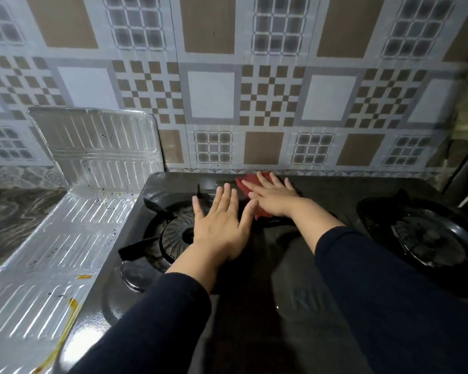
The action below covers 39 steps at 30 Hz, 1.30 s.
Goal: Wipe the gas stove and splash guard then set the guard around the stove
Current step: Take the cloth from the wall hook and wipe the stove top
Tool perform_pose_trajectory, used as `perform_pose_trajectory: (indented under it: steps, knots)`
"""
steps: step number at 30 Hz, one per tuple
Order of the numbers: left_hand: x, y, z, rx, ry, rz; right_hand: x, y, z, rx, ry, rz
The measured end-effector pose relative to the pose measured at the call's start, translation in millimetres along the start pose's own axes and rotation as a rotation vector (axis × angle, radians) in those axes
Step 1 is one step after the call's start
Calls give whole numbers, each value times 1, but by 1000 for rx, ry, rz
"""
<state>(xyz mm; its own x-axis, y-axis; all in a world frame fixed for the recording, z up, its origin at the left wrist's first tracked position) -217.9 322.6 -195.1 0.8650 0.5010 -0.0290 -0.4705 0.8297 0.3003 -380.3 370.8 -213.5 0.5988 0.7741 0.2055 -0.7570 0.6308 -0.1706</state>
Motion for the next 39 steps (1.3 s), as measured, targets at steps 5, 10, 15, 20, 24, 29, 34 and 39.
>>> perform_pose_trajectory:
  steps: [5, 10, 15, 20, 24, 29, 34, 39]
  knots:
    - [-1, -61, 21, -51, 88, 131, -3, -6, 1, 14, -34, -12]
    - [2, -123, 38, -142, 67, 249, -23, -21, 7, 14, -49, 24]
    - [4, -132, 33, -97, 54, 249, -52, -36, 12, -26, -108, 83]
    - [1, -133, 30, -108, 89, 256, -91, -70, 16, -21, -189, 188]
    - [0, -131, 29, -135, 135, 245, -113, -117, 21, -142, -281, 332]
    - [-2, -134, 29, -154, 165, 247, -130, -170, 21, -287, -364, 451]
    - [-2, -133, 30, -131, 139, 268, -138, -175, 17, -280, -332, 556]
    - [-2, -132, 31, -157, 131, 273, -130, -142, 16, -428, -275, 508]
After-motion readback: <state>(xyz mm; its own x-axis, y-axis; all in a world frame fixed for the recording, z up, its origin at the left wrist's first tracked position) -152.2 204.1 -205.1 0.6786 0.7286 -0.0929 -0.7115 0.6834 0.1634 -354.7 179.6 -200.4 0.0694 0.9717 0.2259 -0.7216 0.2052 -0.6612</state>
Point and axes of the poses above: each hand's wrist, its own x-axis away from the middle knuckle, its own z-axis out of the back of the hand, y = z × x, the point moved 3 cm from there along -x, towards the middle knuckle, and after that the axes turned 1 degree about y, right-handed, at the moved point
